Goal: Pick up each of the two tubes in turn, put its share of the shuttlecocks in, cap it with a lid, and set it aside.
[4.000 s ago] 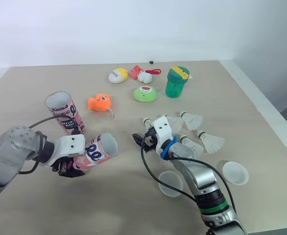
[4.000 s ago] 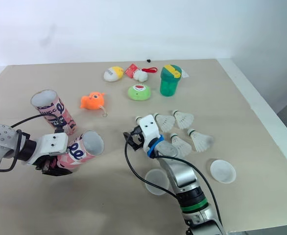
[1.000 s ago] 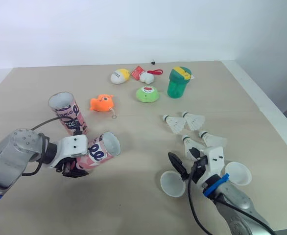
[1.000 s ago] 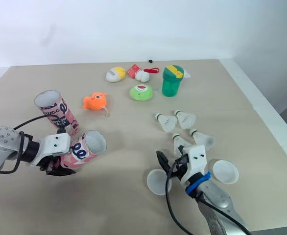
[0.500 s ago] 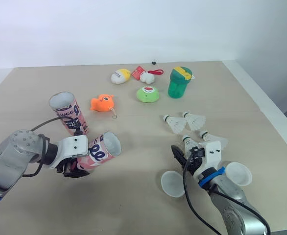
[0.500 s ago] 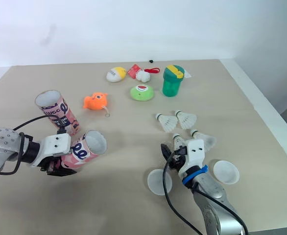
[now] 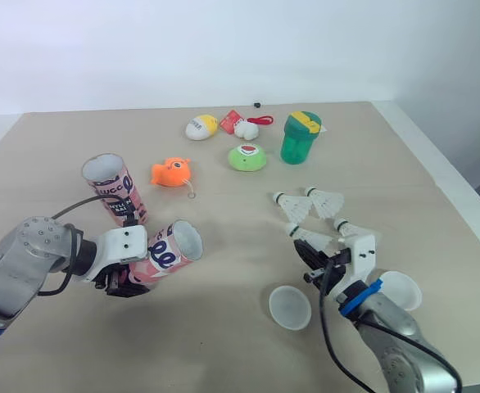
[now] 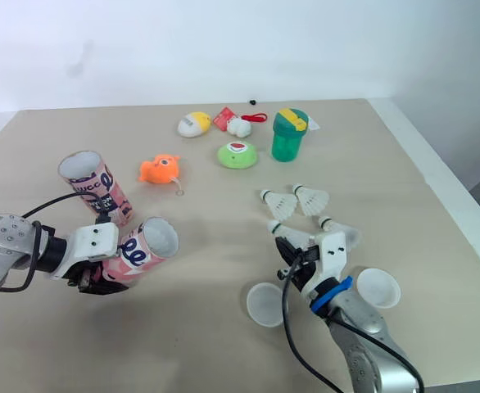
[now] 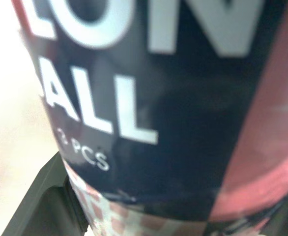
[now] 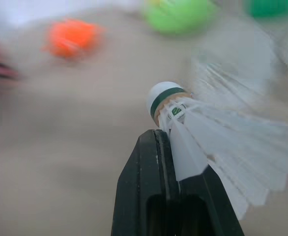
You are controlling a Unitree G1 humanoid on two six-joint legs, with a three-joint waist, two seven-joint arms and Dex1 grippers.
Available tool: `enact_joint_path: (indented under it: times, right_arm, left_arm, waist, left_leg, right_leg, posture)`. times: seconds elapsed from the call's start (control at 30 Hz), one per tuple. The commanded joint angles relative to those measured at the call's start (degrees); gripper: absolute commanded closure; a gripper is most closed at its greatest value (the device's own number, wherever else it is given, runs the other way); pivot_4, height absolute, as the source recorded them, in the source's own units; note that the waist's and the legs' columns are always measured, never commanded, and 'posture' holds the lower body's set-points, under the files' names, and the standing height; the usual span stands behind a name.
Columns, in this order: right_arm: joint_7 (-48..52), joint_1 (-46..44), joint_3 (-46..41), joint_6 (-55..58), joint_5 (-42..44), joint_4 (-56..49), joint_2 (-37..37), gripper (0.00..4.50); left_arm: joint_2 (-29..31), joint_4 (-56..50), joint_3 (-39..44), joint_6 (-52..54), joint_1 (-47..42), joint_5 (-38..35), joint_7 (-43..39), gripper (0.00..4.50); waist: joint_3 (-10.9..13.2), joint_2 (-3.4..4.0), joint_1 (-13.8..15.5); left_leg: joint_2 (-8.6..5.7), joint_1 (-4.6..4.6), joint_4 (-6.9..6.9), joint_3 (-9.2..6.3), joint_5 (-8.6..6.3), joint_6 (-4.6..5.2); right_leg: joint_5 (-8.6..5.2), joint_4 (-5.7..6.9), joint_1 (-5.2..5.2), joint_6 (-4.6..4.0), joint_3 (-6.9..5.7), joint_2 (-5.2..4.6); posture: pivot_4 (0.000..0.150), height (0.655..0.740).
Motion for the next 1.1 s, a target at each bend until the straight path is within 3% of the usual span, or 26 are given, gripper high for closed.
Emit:
enact_joint_path:
  times: [0.03, 0.17, 0.4, 0.77, 0.87, 0.9, 0.93, 1.03, 1.1]
  right_arm:
    - [6.80, -7.15, 0.42, 3.69, 8.04, -4.63, -5.47, 4.44]
    - [12.39, -19.55, 4.68, 7.09, 9.72, -1.85, -10.80, 4.44]
    - [25.62, -40.32, 21.61, -2.43, -6.80, 11.08, -14.24, 4.44]
    - [35.48, -49.66, 30.53, -10.13, -14.15, 19.02, -7.64, 4.44]
    - [35.87, -50.94, 29.50, -8.31, -12.84, 18.62, -5.71, 3.53]
    - [35.94, -51.18, 28.72, -7.71, -12.18, 18.28, -5.41, 2.92]
    - [36.10, -51.35, 27.96, -7.25, -11.67, 18.05, -5.27, 2.74]
    - [37.42, -52.08, 25.64, -5.20, -9.34, 17.70, -6.13, 1.31]
    - [38.19, -53.19, 23.70, -3.78, -7.43, 18.53, -6.64, 1.31]
  left_arm:
    - [-1.45, 0.37, -2.64, -0.07, -0.38, -0.53, -0.30, 0.98]
    - [-2.09, 1.08, -3.38, -0.04, -1.58, -0.13, -0.55, 0.98]
    - [-2.23, 2.05, -4.00, -0.52, -2.48, 0.33, -0.97, 0.98]
    - [-1.51, 1.12, -2.92, -0.10, -1.56, 0.20, -1.01, 0.98]
    - [-1.52, 0.92, -2.75, -0.03, -1.37, 0.19, -0.78, 0.98]
    - [-1.55, 0.88, -2.66, -0.03, -1.27, 0.19, -0.69, 0.98]
    - [-1.59, 0.87, -2.61, -0.03, -1.21, 0.19, -0.64, 0.98]
    - [-1.85, 1.05, -2.75, -0.14, -1.23, 0.36, -0.42, 0.98]
    - [-2.06, 1.26, -2.91, -0.21, -1.41, 0.46, -0.27, 0.98]
  waist:
    - [0.00, 0.00, -0.03]
    - [0.01, -0.03, 0.05]
    - [0.03, -0.03, 0.06]
    - [0.04, -0.03, 0.02]
    - [0.04, -0.03, -0.02]
    - [0.04, -0.03, -0.01]
    - [0.04, -0.03, 0.03]
    - [0.04, -0.03, 0.02]
    - [0.04, -0.03, 0.03]
  left_leg:
    - [0.00, 0.02, 0.03, 0.01, 0.00, 0.01]
    - [-0.08, 0.01, 0.05, -0.09, 0.15, 0.24]
    - [-0.12, -0.07, 0.03, -0.12, 0.23, 0.39]
    - [-0.08, -0.16, 0.04, -0.15, 0.23, 0.39]
    - [-0.07, -0.16, 0.04, -0.16, 0.23, 0.40]
    - [-0.04, -0.16, 0.03, -0.16, 0.23, 0.40]
    - [-0.03, -0.16, 0.03, -0.18, 0.23, 0.40]
    - [-0.03, -0.17, 0.03, -0.22, 0.23, 0.40]
    - [-0.03, -0.17, 0.02, -0.22, 0.23, 0.40]
  right_leg:
    - [0.05, 0.00, 0.01, 0.01, 0.02, 0.01]
    - [0.12, 0.00, 0.08, -0.02, 0.04, 0.06]
    - [0.18, -0.04, 0.02, -0.04, 0.08, 0.09]
    - [0.26, -0.04, -0.04, -0.18, 0.05, 0.10]
    - [0.26, -0.04, -0.05, -0.18, 0.03, 0.12]
    - [0.26, -0.04, -0.05, -0.21, 0.03, 0.17]
    - [0.26, -0.04, -0.06, -0.22, 0.03, 0.18]
    - [0.40, -0.03, -0.05, -0.50, 0.00, 0.18]
    - [0.40, -0.03, -0.04, -0.50, -0.01, 0.17]
  posture:
    - [0.150, 0.7400]
    - [0.150, 0.7400]
    - [0.150, 0.7400]
    - [0.150, 0.7400]
    - [0.150, 0.7400]
    - [0.150, 0.7400]
    - [0.150, 0.7400]
    - [0.150, 0.7400]
    - [0.150, 0.7400]
